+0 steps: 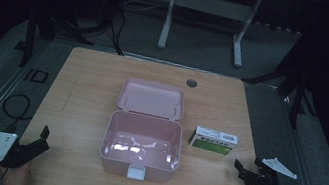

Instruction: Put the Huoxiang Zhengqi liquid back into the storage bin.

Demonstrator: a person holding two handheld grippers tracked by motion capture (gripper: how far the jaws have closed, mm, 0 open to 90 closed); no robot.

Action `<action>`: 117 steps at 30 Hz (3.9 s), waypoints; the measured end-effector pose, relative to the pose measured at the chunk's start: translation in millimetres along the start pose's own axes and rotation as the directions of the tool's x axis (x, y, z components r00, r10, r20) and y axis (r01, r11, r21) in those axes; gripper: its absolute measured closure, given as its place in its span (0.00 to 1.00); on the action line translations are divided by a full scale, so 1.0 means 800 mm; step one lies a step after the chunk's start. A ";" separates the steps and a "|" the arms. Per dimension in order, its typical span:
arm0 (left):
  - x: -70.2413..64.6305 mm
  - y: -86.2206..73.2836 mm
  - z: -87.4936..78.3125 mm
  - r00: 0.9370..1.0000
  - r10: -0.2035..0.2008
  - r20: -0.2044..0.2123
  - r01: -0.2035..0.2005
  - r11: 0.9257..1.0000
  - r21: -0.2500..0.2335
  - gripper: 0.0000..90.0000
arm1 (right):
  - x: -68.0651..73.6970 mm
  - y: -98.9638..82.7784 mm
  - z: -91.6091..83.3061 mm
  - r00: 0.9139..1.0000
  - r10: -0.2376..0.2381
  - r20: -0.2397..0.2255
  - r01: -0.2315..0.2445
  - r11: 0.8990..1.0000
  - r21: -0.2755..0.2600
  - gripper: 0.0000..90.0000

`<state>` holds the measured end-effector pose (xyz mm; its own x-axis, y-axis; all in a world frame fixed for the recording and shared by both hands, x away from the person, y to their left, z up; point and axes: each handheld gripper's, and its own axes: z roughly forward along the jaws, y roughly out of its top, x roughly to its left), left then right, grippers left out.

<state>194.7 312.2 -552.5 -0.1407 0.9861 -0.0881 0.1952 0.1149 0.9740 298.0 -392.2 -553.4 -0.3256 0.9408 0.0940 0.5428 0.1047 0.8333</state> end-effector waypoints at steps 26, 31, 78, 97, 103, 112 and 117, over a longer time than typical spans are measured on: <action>0.001 0.001 -0.001 1.000 -0.008 0.005 0.008 1.000 0.000 0.00 | -0.010 0.001 0.006 0.855 -0.270 -0.442 0.354 0.928 0.118 0.15; 0.002 0.001 -0.001 1.000 -0.009 0.006 0.009 1.000 0.003 0.00 | -0.007 0.004 0.005 0.819 -0.317 -0.479 0.433 0.889 0.151 0.15; 0.003 -0.001 -0.001 1.000 -0.017 0.018 0.017 1.000 0.003 0.00 | 0.104 0.074 0.026 0.441 -0.566 -0.697 0.842 -0.008 0.539 0.13; 0.003 -0.001 -0.001 1.000 -0.013 0.022 0.013 1.000 0.005 0.00 | 0.154 0.091 0.037 0.392 -0.555 -0.733 0.886 0.013 0.464 0.12; 0.002 -0.001 -0.001 1.000 -0.012 0.024 0.011 1.000 0.006 0.00 | 0.171 0.096 0.044 0.364 -0.549 -0.752 0.906 0.019 0.424 0.14; 0.002 -0.001 -0.001 1.000 -0.011 0.025 0.011 1.000 0.006 0.00 | 0.198 0.111 0.049 0.332 -0.557 -0.761 0.924 0.030 0.382 0.15; 0.003 -0.001 -0.001 1.000 -0.011 0.028 0.011 1.000 0.006 0.00 | 0.211 0.123 0.049 0.315 -0.564 -0.764 0.931 0.029 0.363 0.15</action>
<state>193.3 314.2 -553.3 -0.1160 0.9877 -0.1046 0.1999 0.1264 0.9716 326.9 -210.0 -477.1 -0.9997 -0.0086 -0.0241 -0.0065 0.9962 -0.0864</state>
